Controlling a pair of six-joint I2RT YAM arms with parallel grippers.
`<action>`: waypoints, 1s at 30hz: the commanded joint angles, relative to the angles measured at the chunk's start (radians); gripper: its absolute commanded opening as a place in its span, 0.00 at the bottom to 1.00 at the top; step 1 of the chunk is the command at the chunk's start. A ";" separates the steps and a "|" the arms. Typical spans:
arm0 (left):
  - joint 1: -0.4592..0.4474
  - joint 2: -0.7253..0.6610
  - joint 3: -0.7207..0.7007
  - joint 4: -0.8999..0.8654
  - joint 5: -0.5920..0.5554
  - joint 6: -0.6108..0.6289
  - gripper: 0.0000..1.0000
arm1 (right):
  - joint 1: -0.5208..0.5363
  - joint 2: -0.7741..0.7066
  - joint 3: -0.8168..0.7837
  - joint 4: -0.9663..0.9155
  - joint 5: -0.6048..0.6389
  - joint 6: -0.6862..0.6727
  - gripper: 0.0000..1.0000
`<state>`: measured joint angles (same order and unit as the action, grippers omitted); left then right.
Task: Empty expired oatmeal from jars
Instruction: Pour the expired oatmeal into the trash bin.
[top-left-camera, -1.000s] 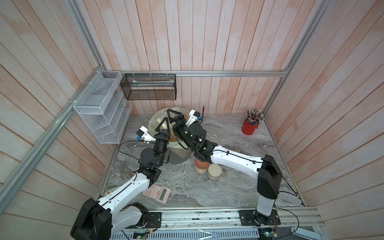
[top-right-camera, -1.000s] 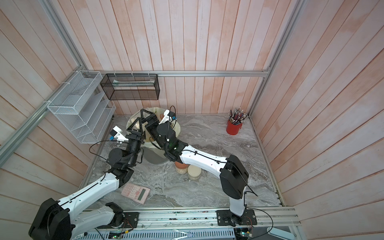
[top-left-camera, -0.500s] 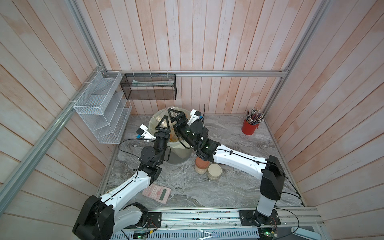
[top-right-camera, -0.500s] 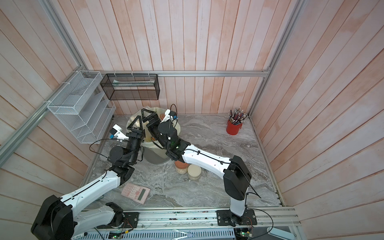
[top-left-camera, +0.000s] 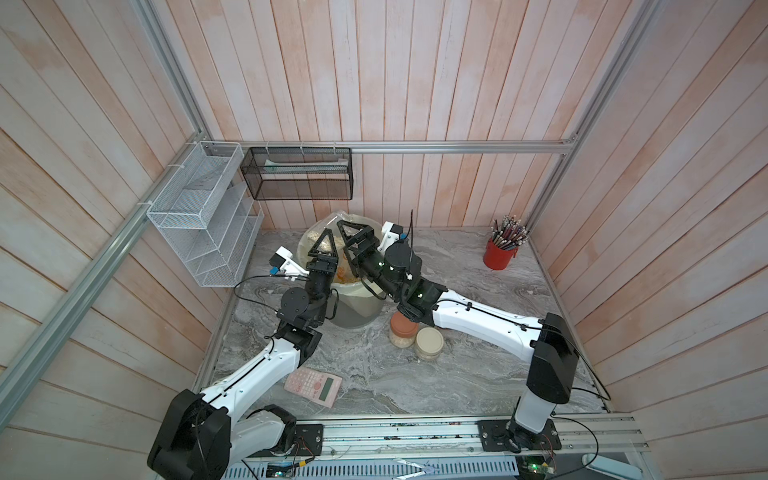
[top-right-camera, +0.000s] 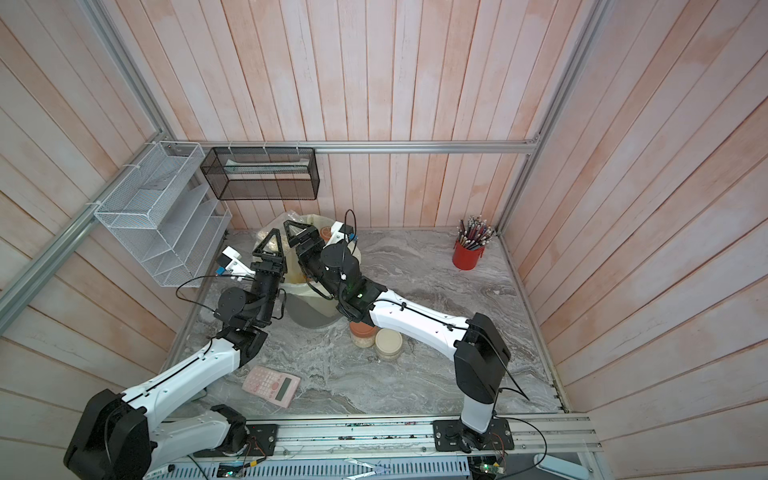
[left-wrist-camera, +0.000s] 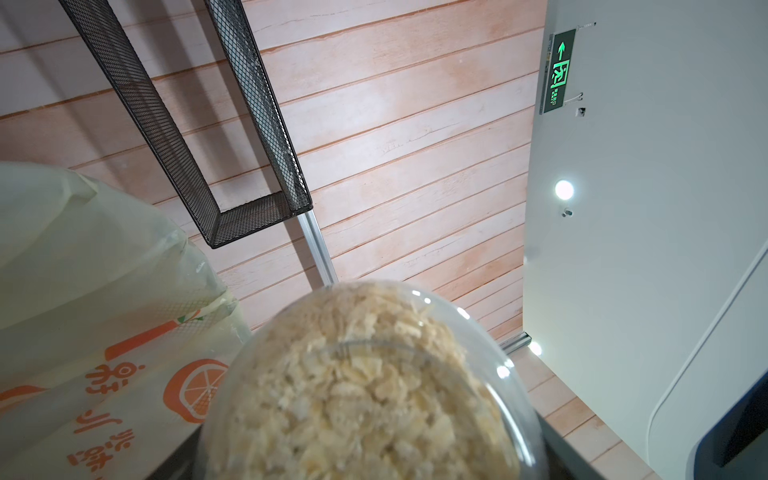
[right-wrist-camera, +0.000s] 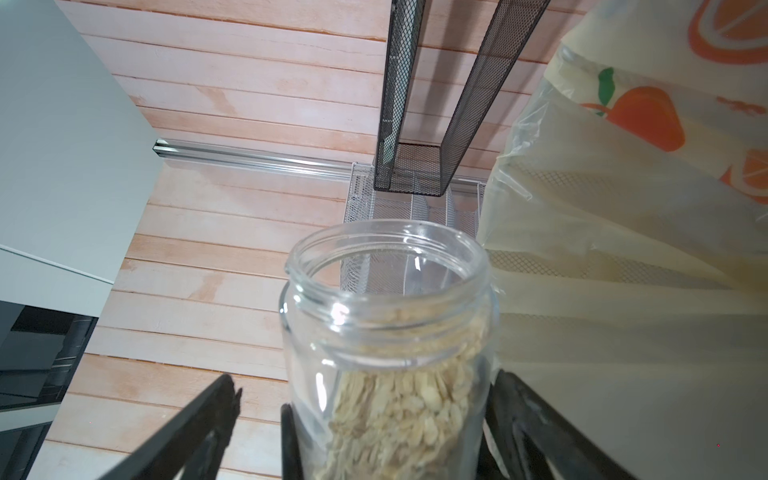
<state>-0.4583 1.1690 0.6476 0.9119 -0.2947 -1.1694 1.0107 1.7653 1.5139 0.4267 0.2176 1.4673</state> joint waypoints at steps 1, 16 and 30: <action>0.017 -0.025 0.063 0.044 0.021 0.024 0.25 | -0.009 -0.059 -0.020 -0.021 -0.030 0.025 0.98; 0.047 -0.072 0.093 -0.101 0.073 0.062 0.23 | -0.007 -0.197 -0.115 -0.067 0.058 -0.087 0.97; 0.067 -0.125 0.105 -0.248 0.137 0.113 0.23 | -0.022 -0.343 -0.203 -0.084 0.223 -0.244 0.97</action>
<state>-0.3973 1.0828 0.6964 0.6483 -0.1940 -1.1027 1.0008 1.4536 1.3190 0.3565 0.3748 1.2938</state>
